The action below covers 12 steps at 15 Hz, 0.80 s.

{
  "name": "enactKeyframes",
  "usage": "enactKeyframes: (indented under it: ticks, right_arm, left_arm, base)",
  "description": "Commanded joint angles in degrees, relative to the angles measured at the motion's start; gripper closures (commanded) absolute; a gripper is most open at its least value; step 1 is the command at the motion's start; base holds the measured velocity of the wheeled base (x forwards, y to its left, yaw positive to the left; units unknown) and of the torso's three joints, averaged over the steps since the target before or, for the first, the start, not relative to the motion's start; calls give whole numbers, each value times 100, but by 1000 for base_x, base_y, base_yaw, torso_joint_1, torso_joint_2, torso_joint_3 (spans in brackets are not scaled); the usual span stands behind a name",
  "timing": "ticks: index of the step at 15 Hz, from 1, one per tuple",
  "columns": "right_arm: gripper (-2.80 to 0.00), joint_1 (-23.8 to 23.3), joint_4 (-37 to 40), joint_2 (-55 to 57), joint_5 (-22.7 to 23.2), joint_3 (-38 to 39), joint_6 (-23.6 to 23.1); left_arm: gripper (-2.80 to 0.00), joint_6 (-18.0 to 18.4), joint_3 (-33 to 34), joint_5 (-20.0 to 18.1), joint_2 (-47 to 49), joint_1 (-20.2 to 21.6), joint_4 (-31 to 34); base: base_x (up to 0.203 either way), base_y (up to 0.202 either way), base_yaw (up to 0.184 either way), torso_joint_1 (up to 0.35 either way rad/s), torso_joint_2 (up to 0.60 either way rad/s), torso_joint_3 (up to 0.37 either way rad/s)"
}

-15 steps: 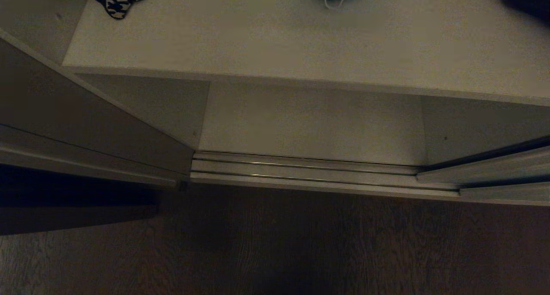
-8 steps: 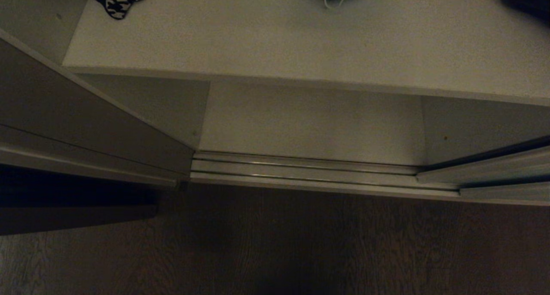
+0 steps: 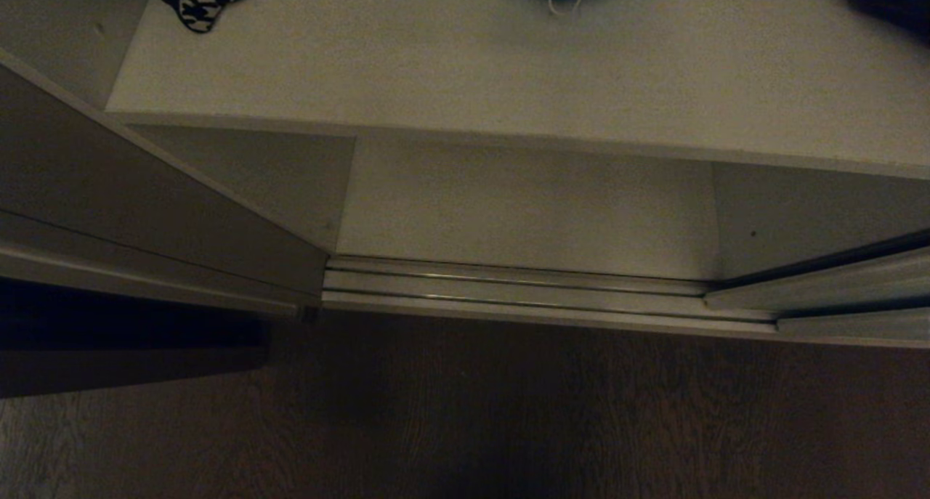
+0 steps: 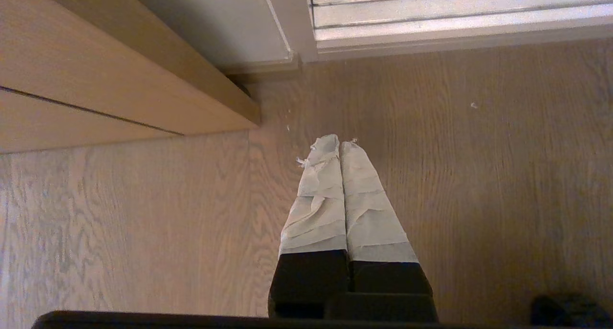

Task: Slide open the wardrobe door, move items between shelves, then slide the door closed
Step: Open the door

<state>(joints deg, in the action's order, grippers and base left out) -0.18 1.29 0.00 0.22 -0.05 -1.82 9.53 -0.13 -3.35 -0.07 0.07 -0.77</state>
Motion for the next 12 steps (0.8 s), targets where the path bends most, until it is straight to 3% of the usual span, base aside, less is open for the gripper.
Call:
enactKeyframes:
  ticks: [1, 7, 12]
  right_arm:
    - [0, 1, 3, -9, 4, -4, -3]
    - [0, 1, 3, -9, 4, 2, -3]
    - [0, 1, 3, -9, 4, -4, -3]
  left_arm:
    - [0, 5, 13, 1, 7, 1, 15]
    - [0, -368, 13, 39, 5, 1, 51]
    - [0, -277, 12, 36, 7, 1, 42]
  base:
    - [0, 0, 0, 0, 0, 0]
    - [0, 0, 0, 0, 0, 0]
    - [0, 0, 0, 0, 0, 0]
